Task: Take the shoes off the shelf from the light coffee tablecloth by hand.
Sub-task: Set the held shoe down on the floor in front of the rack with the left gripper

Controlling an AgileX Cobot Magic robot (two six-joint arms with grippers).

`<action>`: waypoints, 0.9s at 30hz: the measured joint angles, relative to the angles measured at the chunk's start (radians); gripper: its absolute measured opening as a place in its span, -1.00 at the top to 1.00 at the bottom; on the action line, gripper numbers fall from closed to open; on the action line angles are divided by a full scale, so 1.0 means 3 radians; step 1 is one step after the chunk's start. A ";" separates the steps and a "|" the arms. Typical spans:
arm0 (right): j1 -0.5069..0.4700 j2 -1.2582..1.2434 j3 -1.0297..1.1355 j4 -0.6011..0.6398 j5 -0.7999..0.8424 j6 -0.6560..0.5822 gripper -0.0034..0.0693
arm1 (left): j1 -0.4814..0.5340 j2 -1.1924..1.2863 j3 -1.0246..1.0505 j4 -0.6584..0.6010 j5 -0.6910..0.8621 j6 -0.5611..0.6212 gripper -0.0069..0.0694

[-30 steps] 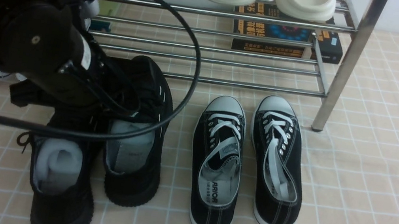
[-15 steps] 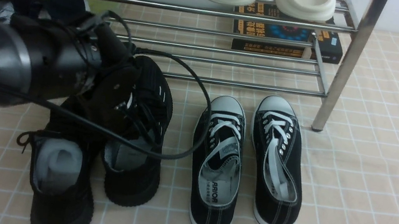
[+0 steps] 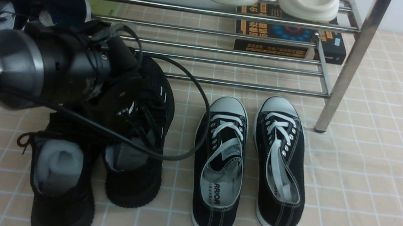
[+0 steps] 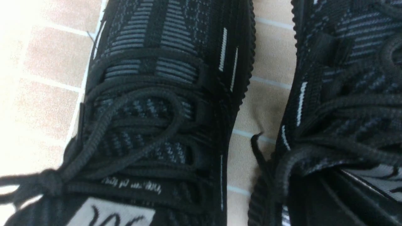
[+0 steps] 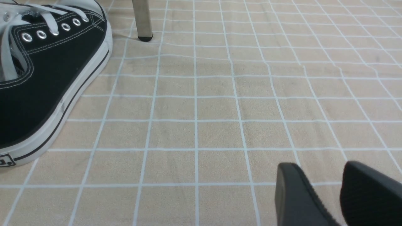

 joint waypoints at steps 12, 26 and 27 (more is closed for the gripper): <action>0.0000 0.0000 0.0000 -0.0003 0.0000 0.0000 0.25 | 0.0000 -0.0607 0.0000 -0.0613 0.0350 0.0620 0.81; 0.0000 0.0000 0.0000 -0.0003 0.0000 0.0000 0.25 | 0.0000 -0.0568 0.0000 -0.0826 0.0871 0.0708 0.63; 0.0000 0.0000 0.0000 -0.0003 0.0000 0.0000 0.25 | 0.0000 -0.0538 0.0000 -0.0826 0.0871 0.0708 0.59</action>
